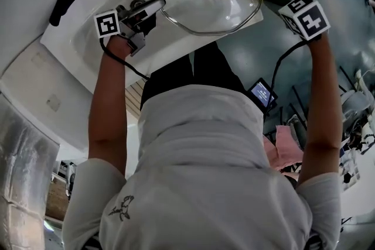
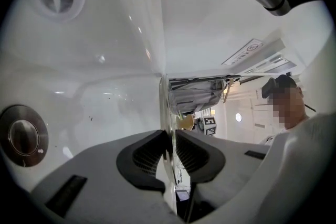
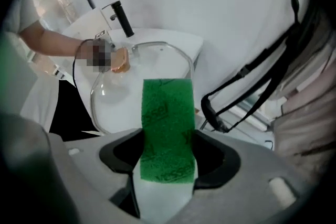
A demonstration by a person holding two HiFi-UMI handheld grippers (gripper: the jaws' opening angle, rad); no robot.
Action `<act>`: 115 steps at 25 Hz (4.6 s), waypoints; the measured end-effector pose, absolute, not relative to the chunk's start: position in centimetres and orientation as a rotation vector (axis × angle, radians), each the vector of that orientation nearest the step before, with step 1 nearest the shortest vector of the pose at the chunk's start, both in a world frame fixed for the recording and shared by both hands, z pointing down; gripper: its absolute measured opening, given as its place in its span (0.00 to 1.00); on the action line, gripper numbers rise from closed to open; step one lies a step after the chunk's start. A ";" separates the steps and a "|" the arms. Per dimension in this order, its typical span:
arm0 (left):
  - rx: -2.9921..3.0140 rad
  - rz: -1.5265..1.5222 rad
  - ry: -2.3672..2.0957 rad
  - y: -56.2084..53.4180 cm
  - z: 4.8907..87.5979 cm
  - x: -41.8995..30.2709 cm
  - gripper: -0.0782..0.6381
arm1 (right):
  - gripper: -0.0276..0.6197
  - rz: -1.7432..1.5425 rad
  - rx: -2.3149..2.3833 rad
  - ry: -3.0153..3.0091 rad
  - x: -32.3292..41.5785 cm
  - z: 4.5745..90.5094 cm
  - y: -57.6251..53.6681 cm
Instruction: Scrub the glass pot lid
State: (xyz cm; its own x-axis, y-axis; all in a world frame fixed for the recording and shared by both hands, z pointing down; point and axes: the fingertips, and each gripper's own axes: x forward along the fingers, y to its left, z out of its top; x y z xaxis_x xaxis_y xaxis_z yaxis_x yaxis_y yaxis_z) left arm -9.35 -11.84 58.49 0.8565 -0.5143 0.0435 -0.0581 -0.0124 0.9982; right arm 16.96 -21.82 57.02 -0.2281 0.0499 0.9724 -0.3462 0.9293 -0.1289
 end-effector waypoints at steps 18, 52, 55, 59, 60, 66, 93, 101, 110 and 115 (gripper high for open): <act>1.540 -0.401 -0.515 -11.8 58.9 -9.7 0.22 | 0.49 0.072 0.141 -1.869 8.5 55.7 -23.0; 1.588 -0.403 -0.462 -12.1 56.5 -9.5 0.22 | 0.49 -0.094 0.174 -1.912 -0.1 45.6 -29.3; 1.601 -0.410 -0.448 -12.2 56.6 -9.5 0.22 | 0.49 0.000 0.122 -1.873 -3.3 49.2 -30.2; 1.598 -0.407 -0.450 -12.1 56.5 -9.6 0.22 | 0.49 -0.023 0.058 -1.782 -6.4 53.3 -28.2; 1.599 -0.404 -0.454 -12.1 56.5 -9.6 0.22 | 0.49 -0.058 0.057 -1.761 -6.9 53.6 -27.8; 1.579 -0.433 -0.456 -12.2 56.6 -9.7 0.21 | 0.49 -0.138 0.087 -1.749 -8.5 53.6 -25.0; 1.567 -0.422 -0.461 -12.1 56.9 -9.4 0.21 | 0.48 0.063 0.179 -1.819 -0.2 54.5 -5.2; 1.557 -0.430 -0.442 -12.1 56.6 -9.3 0.21 | 0.48 0.227 0.232 -1.661 11.0 55.9 -4.1; 1.537 -0.429 -0.435 -11.9 56.8 -9.3 0.21 | 0.49 0.037 0.123 -1.865 -0.4 52.3 -6.8; 1.550 -0.415 -0.427 -12.0 56.7 -9.1 0.21 | 0.49 -0.050 0.045 -1.842 -3.9 53.7 -6.6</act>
